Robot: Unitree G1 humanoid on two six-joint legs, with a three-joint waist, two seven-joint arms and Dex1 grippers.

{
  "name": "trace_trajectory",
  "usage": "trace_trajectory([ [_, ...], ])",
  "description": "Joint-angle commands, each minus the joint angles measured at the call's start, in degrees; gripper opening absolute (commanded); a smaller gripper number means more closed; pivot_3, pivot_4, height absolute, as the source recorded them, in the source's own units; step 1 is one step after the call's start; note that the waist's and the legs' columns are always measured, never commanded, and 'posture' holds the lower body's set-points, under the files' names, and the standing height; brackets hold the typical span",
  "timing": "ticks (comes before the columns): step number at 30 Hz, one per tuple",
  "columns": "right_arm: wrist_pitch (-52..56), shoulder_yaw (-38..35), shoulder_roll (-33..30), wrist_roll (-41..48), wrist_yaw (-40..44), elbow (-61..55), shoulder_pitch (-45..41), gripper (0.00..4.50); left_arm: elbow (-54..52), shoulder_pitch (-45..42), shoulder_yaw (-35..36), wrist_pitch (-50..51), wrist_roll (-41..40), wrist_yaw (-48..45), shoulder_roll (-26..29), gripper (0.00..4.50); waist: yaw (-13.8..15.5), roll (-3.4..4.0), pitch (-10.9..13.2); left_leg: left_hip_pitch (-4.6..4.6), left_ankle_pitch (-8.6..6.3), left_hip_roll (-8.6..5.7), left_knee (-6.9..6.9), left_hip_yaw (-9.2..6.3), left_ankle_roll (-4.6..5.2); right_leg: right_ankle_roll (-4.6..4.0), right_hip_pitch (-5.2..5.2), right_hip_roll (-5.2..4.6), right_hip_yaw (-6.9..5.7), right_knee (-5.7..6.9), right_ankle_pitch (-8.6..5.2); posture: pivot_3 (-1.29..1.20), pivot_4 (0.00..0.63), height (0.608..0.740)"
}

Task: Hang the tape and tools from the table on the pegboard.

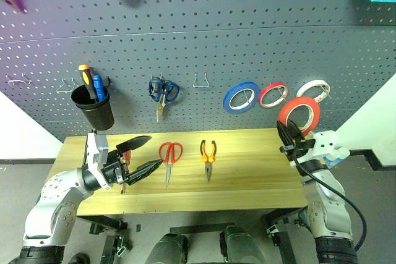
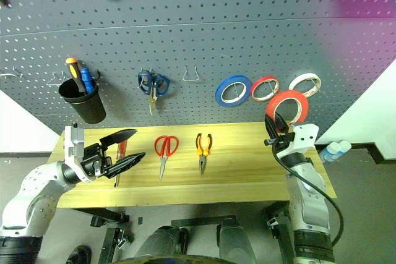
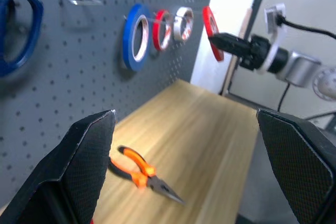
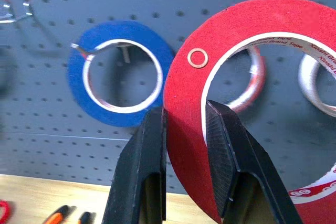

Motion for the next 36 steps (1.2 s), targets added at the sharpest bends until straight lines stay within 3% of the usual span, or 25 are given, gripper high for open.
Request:
trace_trajectory([
  [1,-0.9,0.4,-0.4,-0.3,0.5,-2.5,-1.3,0.69,-2.6,-0.5,1.7,-1.2,-0.9,1.1,-0.3,4.50,0.1,0.00,0.0,0.00,0.00,0.00,0.00,0.00,0.00,0.00,0.00,0.00,0.00,0.00,0.00,-0.13,0.095,0.740],
  [9,-0.9,1.6,-0.5,-0.8,1.9,0.7,-4.2,0.69,-4.5,-0.2,1.6,-0.2,-1.7,3.1,-0.9,4.50,0.1,-0.01,0.0,0.01,0.01,0.00,0.01,0.01,-0.01,0.00,0.00,0.02,0.00,0.02,0.01,-0.12,0.092,0.740],
  [18,-3.3,1.5,-2.1,-2.9,4.6,12.9,-11.0,0.69,-6.5,-0.1,0.9,0.3,-1.3,4.5,-0.9,4.50,0.1,-0.01,0.0,0.01,0.01,0.02,0.00,0.01,-0.01,0.00,0.00,0.05,0.00,0.02,0.01,-0.10,0.097,0.740],
  [30,-5.0,1.7,-2.3,-3.3,6.9,16.8,-8.9,4.48,-6.9,0.9,1.1,0.1,-1.4,4.6,-0.6,4.50,0.1,-0.02,0.0,0.02,0.01,0.13,0.01,0.02,-0.02,-0.06,0.01,0.18,0.01,0.02,0.05,-0.10,0.107,0.740],
  [36,-0.1,4.4,-1.4,-2.7,8.3,13.2,-2.8,4.48,-7.0,1.6,1.6,-0.2,-1.0,5.5,-0.8,4.50,0.1,-0.02,0.0,0.02,0.01,0.15,0.03,0.03,-0.02,-0.09,0.01,0.20,0.03,0.02,0.06,-0.10,0.116,0.740],
])
